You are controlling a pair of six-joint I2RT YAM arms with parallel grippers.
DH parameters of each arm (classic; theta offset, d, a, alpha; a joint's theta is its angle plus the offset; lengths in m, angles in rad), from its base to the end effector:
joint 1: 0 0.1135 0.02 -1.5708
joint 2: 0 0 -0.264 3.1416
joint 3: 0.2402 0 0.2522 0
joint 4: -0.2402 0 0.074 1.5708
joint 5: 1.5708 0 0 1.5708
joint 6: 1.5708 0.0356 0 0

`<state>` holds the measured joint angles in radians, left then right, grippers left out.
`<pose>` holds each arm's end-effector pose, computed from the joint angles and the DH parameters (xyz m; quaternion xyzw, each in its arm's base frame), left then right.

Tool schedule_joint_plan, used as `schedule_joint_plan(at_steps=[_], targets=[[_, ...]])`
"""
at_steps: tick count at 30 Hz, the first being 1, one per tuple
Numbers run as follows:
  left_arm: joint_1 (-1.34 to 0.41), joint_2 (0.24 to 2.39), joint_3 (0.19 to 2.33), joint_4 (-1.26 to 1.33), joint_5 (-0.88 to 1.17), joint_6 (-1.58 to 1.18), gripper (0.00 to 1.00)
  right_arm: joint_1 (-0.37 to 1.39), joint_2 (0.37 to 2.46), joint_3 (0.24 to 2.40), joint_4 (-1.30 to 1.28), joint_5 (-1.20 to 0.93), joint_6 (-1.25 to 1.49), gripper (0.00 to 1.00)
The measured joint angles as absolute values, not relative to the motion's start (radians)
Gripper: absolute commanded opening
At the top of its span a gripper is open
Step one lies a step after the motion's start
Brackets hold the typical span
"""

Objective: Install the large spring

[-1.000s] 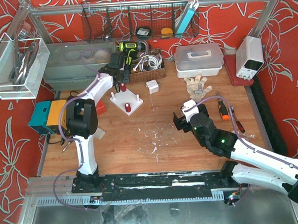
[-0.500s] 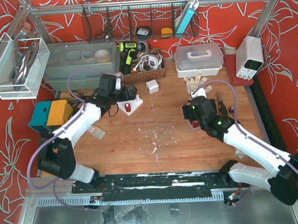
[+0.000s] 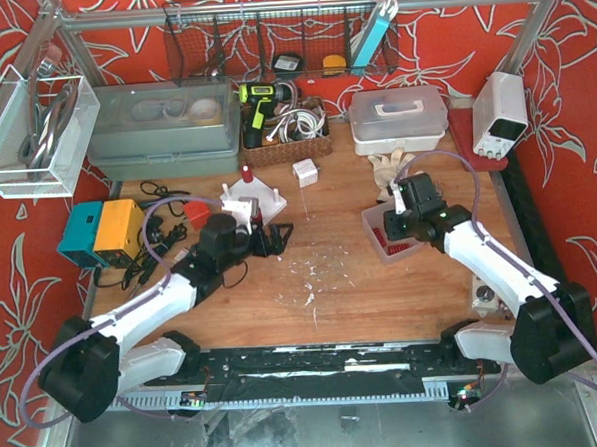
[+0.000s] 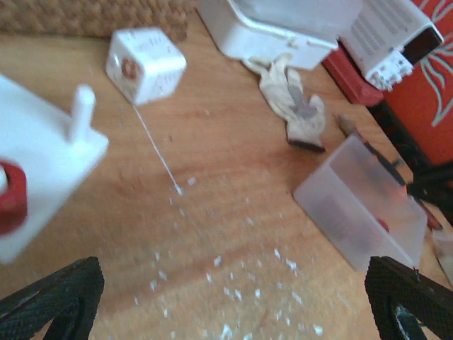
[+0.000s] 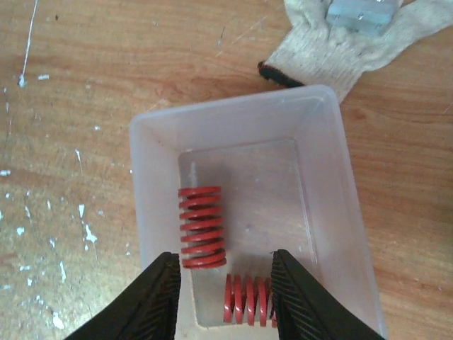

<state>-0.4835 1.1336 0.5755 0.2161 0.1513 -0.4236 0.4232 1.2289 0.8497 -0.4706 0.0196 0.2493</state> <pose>0.2194 -0.1213 0.2372 0.0680 0.8131 -0.3074 0.4896 0.2315 0.1035 0.2450 -0.0778 0.9324 0.1077 0.3360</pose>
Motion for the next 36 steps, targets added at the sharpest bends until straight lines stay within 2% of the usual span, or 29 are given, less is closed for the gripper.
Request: schedule_joint_plan(at_steps=[3, 8, 19, 26, 36], targets=[[-0.503, 1.090, 0.440, 0.310, 0.147, -0.434, 1.00, 0.364, 1.248, 0.868, -0.513, -0.058, 0.210, 0.41], [-0.504, 1.101, 0.379, 0.358, 0.136, -0.430, 1.00, 0.287, 1.370, 0.994, -0.606, -0.126, 0.147, 0.43], [-0.513, 1.116, 0.372, 0.462, 0.189, -0.436, 1.00, 0.253, 1.520, 1.097, -0.755, -0.222, 0.058, 0.46], [-0.520, 1.077, 0.372, 0.450, 0.177, -0.435, 1.00, 0.253, 1.551, 1.098, -0.760, -0.274, 0.050, 0.50], [-0.524, 1.015, 0.372, 0.450, 0.143, -0.431, 1.00, 0.253, 1.642, 1.098, -0.727, -0.357, 0.046, 0.48]])
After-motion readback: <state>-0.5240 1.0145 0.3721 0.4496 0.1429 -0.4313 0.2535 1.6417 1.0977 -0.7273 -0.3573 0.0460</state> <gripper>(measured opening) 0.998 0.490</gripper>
